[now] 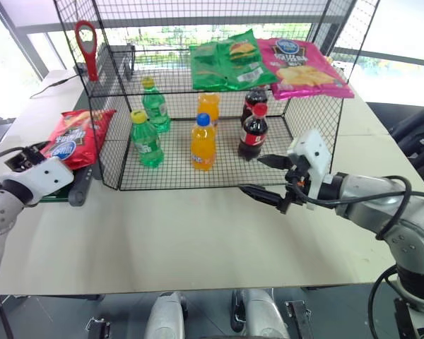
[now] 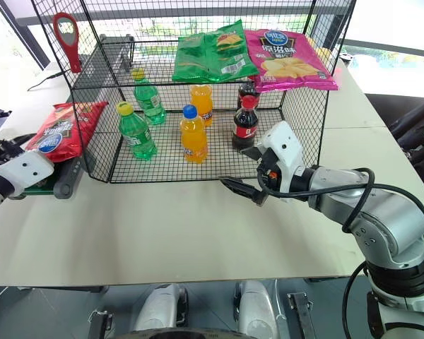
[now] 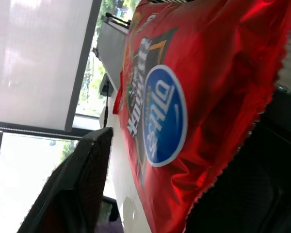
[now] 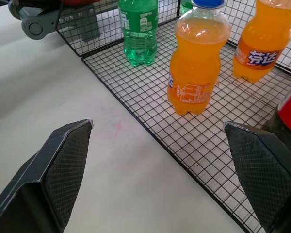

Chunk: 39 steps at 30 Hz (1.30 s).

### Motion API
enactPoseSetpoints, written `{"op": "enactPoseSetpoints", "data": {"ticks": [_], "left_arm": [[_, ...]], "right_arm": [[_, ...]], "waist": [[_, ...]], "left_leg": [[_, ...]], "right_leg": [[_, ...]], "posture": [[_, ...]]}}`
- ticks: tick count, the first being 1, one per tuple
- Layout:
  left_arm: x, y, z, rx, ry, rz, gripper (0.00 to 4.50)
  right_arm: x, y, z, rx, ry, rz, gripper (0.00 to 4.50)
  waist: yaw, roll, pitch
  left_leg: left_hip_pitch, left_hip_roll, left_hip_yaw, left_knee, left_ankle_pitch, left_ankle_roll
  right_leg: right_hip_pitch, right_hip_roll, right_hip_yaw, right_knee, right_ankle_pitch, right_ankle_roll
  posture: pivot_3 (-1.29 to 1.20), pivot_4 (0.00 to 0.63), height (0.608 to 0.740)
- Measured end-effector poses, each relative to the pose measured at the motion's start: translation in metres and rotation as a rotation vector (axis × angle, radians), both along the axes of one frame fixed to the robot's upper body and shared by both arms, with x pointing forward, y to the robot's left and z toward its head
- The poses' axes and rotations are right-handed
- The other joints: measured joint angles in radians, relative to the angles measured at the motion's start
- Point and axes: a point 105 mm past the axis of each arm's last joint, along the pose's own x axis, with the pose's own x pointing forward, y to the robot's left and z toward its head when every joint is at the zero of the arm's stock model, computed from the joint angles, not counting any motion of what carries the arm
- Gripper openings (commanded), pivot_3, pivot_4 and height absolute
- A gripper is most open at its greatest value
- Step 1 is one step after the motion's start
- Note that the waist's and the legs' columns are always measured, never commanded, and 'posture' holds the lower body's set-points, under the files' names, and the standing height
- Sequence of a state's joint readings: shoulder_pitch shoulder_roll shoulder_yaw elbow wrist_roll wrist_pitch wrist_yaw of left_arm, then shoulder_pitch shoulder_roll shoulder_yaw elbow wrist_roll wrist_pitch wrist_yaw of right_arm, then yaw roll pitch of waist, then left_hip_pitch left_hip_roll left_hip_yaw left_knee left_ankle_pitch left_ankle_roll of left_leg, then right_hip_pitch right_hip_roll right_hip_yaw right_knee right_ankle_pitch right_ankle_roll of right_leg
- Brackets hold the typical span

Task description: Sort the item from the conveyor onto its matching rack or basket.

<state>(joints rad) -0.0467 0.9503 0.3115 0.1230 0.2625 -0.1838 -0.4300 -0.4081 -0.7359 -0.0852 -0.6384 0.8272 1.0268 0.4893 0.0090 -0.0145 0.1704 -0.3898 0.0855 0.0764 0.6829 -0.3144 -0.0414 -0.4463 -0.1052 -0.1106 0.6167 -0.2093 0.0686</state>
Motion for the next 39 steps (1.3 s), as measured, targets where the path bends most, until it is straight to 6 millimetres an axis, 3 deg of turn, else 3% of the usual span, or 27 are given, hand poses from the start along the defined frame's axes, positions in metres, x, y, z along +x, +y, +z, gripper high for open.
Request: {"op": "enactPoseSetpoints", "data": {"ticks": [4, 14, 18, 21, 24, 29, 33, 36, 39], "left_arm": [[-0.008, 0.002, 0.003, 0.016, -0.010, 0.008, 0.07], [-0.012, 0.003, 0.007, 0.026, -0.024, 0.032, 0.03], [-0.017, 0.000, 0.032, 0.076, -0.186, 0.040, 0.03], [-0.035, -0.004, 0.065, 0.159, -0.366, 0.050, 0.03], [-0.066, -0.007, 0.083, 0.212, -0.485, 0.081, 0.03], [-0.108, -0.016, 0.090, 0.254, -0.513, 0.093, 0.03], [-0.134, -0.030, 0.080, 0.263, -0.438, 0.049, 0.03], [-0.139, -0.040, 0.081, 0.247, -0.434, 0.015, 0.03], [-0.135, -0.057, 0.094, 0.244, -0.502, -0.035, 0.03]], "right_arm": [[0.000, 0.000, 0.000, -0.003, -0.001, -0.001, 4.50], [0.004, -0.001, 0.000, -0.007, -0.015, -0.002, 4.50], [0.007, -0.001, -0.004, -0.010, -0.008, 0.005, 4.50], [0.010, -0.002, -0.006, -0.006, -0.010, 0.010, 4.50], [0.015, -0.005, -0.009, -0.004, -0.002, 0.017, 4.50], [0.027, -0.014, -0.012, -0.008, 0.008, 0.016, 4.50], [0.038, -0.027, -0.010, -0.039, -0.013, -0.001, 4.50], [0.045, -0.034, -0.011, -0.055, -0.018, -0.018, 4.50], [0.048, -0.034, -0.012, -0.068, -0.025, -0.011, 4.50]], "waist": [[0.001, 0.000, 0.000], [0.003, 0.000, 0.000], [0.001, 0.000, 0.000], [-0.002, 0.000, 0.000], [-0.009, -0.001, 0.000], [-0.004, 0.000, 0.000], [0.000, -0.001, -0.001], [0.006, -0.001, -0.001], [0.005, -0.001, -0.001]], "left_leg": [[0.000, 0.000, 0.000, 0.000, 0.000, 0.000], [0.000, 0.000, 0.000, 0.000, 0.000, 0.000], [0.000, 0.000, 0.000, 0.000, 0.000, 0.000], [0.000, 0.000, 0.000, 0.000, 0.000, 0.000], [0.000, 0.000, 0.000, 0.000, 0.000, 0.000], [0.001, 0.000, 0.000, 0.001, 0.000, 0.000], [0.002, 0.000, 0.000, 0.001, 0.000, 0.000], [0.002, 0.000, -0.001, 0.001, 0.000, 0.000], [0.002, 0.000, -0.001, 0.001, 0.000, 0.000]], "right_leg": [[0.000, 0.000, 0.000, 0.000, 0.000, 0.000], [0.000, 0.000, 0.000, 0.000, 0.000, 0.000], [0.000, 0.000, 0.000, 0.000, 0.000, 0.000], [0.000, 0.000, 0.000, 0.000, 0.000, 0.000], [0.000, 0.000, 0.000, 0.000, 0.000, 0.000], [0.001, 0.000, 0.000, 0.000, 0.000, 0.000], [0.002, 0.000, 0.000, 0.000, -0.002, -0.004], [0.002, 0.000, 0.000, 0.001, -0.002, -0.004], [0.002, 0.000, 0.000, 0.001, -0.002, -0.004]], "posture": [[0.00, 0.150, 0.740], [0.00, 0.150, 0.740], [0.00, 0.150, 0.740], [0.00, 0.150, 0.740], [0.00, 0.150, 0.740], [0.00, 0.150, 0.740], [0.00, 0.150, 0.740], [0.00, 0.150, 0.740], [0.00, 0.150, 0.740]]}}
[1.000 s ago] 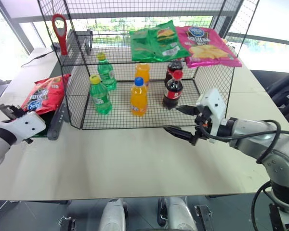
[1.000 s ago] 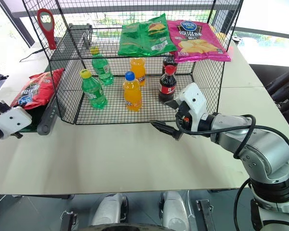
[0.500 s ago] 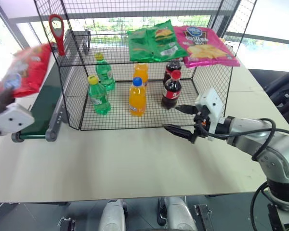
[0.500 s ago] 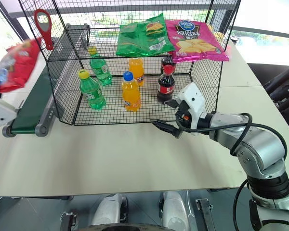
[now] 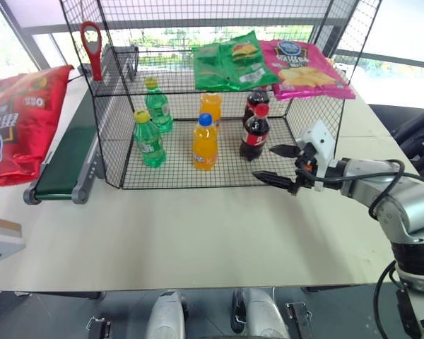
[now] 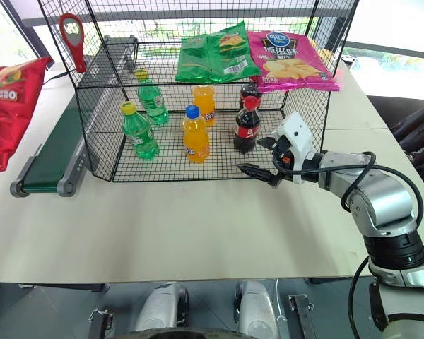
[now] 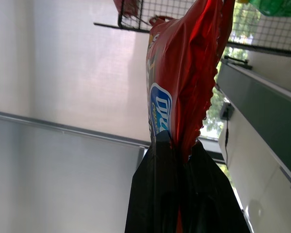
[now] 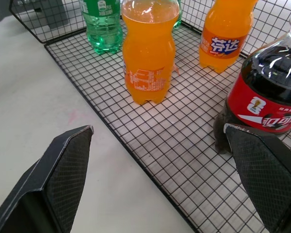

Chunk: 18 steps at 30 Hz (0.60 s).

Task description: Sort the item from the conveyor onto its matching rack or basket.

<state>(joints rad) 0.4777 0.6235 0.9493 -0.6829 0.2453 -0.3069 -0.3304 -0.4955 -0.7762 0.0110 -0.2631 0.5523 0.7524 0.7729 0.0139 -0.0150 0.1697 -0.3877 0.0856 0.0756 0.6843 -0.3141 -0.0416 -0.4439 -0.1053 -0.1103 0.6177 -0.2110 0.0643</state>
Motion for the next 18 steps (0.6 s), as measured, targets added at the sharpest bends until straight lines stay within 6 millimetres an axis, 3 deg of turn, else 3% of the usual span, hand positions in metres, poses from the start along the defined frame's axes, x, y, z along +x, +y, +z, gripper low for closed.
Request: {"op": "enactPoseSetpoints", "data": {"ticks": [4, 8, 18], "left_arm": [[0.022, -0.046, 0.019, 0.013, -0.081, -0.190, 0.03], [0.041, -0.076, 0.023, 0.022, -0.101, -0.289, 0.03], [0.107, -0.101, 0.023, -0.018, -0.006, -0.293, 0.03]], "right_arm": [[0.001, -0.002, 0.000, -0.011, -0.002, -0.005, 4.50], [-0.002, -0.008, 0.004, -0.023, -0.022, -0.033, 4.50], [-0.019, -0.019, 0.028, -0.015, -0.096, -0.115, 4.50]], "waist": [[-0.001, 0.001, 0.000], [-0.004, 0.001, -0.001], [0.000, 0.001, 0.000]], "left_leg": [[0.000, 0.000, 0.000, 0.001, 0.000, 0.000], [0.000, 0.000, 0.000, 0.000, 0.000, 0.000], [0.000, 0.000, 0.000, 0.000, 0.000, 0.000]], "right_leg": [[0.001, 0.000, 0.000, 0.000, 0.002, 0.003], [0.000, 0.001, 0.000, 0.001, 0.003, 0.003], [0.000, 0.002, 0.001, 0.001, 0.003, 0.003]], "posture": [[0.00, 0.150, 0.740], [0.00, 0.150, 0.740], [0.00, 0.150, 0.740]]}}
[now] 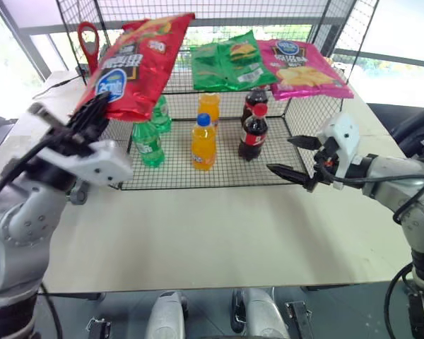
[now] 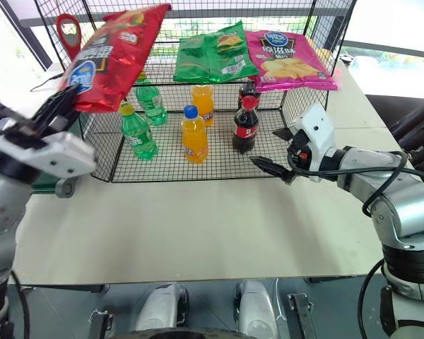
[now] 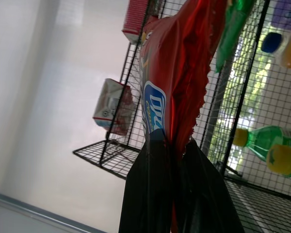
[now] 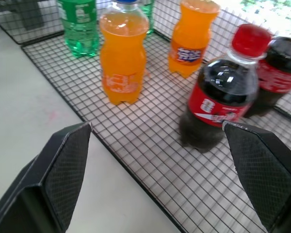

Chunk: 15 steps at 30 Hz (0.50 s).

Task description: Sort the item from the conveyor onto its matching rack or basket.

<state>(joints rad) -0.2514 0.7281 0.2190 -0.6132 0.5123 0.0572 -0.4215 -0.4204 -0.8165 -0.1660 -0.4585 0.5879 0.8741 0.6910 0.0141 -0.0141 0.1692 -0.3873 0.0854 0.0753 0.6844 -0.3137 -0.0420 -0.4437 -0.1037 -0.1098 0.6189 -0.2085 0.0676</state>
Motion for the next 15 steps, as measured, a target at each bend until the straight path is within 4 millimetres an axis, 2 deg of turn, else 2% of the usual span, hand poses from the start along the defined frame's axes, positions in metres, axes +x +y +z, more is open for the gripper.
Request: {"op": "enactPoseSetpoints", "data": {"ticks": [10, 15], "left_arm": [[0.066, -0.009, 0.014, -0.023, 0.072, 0.108, 0.03], [0.085, -0.010, 0.005, 0.003, 0.125, 0.177, 0.03]], "right_arm": [[-0.009, 0.002, 0.002, 0.018, -0.015, -0.038, 4.50], [-0.011, 0.002, 0.001, 0.024, -0.008, -0.049, 4.50]], "waist": [[0.001, -0.001, 0.000], [-0.002, -0.001, 0.000]], "left_leg": [[0.000, 0.000, 0.000, 0.000, 0.000, 0.000], [-0.001, 0.000, 0.000, 0.000, 0.000, 0.000]], "right_leg": [[0.000, 0.000, 0.000, -0.001, 0.000, 0.000], [0.000, 0.000, 0.000, -0.001, 0.000, 0.000]], "posture": [[0.00, 0.150, 0.740], [0.00, 0.150, 0.740]]}}
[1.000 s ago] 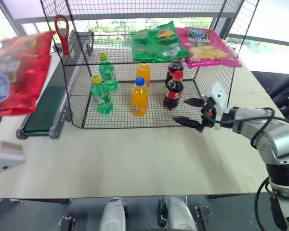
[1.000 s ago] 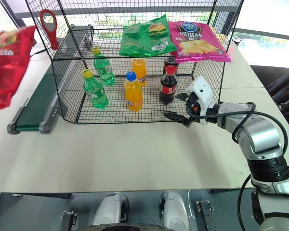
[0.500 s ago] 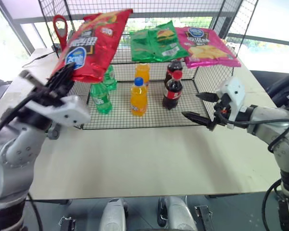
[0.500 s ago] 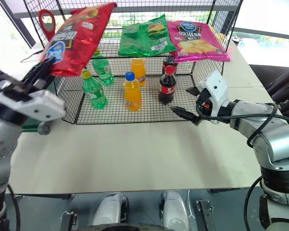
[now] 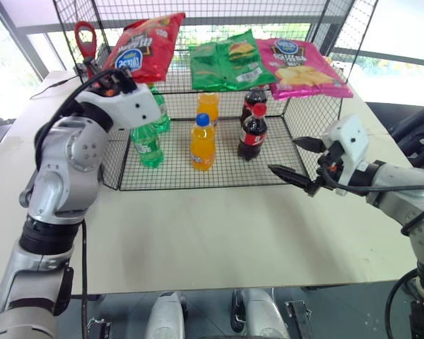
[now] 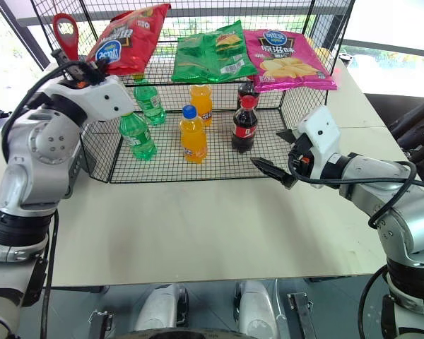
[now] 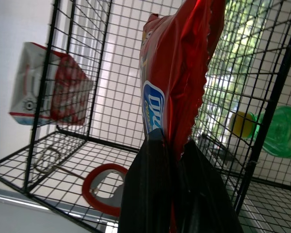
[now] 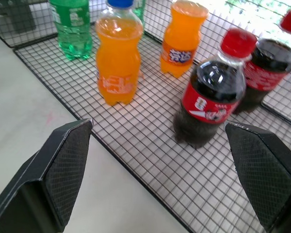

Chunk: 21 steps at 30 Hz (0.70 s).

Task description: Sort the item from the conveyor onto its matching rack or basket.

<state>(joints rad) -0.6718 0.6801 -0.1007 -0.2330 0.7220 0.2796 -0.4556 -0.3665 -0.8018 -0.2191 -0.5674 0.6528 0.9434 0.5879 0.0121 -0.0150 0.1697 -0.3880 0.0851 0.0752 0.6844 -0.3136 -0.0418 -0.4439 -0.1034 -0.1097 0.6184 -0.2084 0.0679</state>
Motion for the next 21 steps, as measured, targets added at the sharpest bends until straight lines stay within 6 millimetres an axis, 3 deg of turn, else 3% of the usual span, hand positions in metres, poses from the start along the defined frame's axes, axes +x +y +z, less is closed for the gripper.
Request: {"op": "enactPoseSetpoints", "data": {"ticks": [5, 11, 21], "left_arm": [[0.009, 0.005, -0.011, 0.018, 0.060, 0.061, 0.03], [0.013, 0.008, -0.007, 0.021, 0.050, 0.089, 0.03], [-0.008, -0.001, -0.012, 0.064, 0.020, 0.087, 0.03]], "right_arm": [[-0.003, 0.002, 0.005, 0.032, -0.015, 0.008, 4.50], [-0.005, 0.005, 0.008, 0.077, -0.019, 0.022, 4.50], [-0.007, 0.005, 0.014, 0.101, -0.037, 0.022, 4.50]], "waist": [[0.001, 0.000, 0.000], [0.001, 0.000, 0.000], [0.002, 0.000, 0.000]], "left_leg": [[0.000, 0.000, 0.000, 0.000, 0.000, 0.000], [0.000, 0.000, 0.000, 0.000, 0.000, 0.000], [0.000, 0.000, 0.000, 0.000, 0.000, 0.000]], "right_leg": [[0.000, 0.000, 0.000, 0.001, 0.000, 0.000], [0.000, 0.000, 0.000, 0.001, 0.000, 0.000], [0.000, 0.000, 0.000, 0.001, 0.000, 0.000]], "posture": [[0.00, 0.150, 0.740], [0.00, 0.150, 0.740], [0.00, 0.150, 0.740]]}}
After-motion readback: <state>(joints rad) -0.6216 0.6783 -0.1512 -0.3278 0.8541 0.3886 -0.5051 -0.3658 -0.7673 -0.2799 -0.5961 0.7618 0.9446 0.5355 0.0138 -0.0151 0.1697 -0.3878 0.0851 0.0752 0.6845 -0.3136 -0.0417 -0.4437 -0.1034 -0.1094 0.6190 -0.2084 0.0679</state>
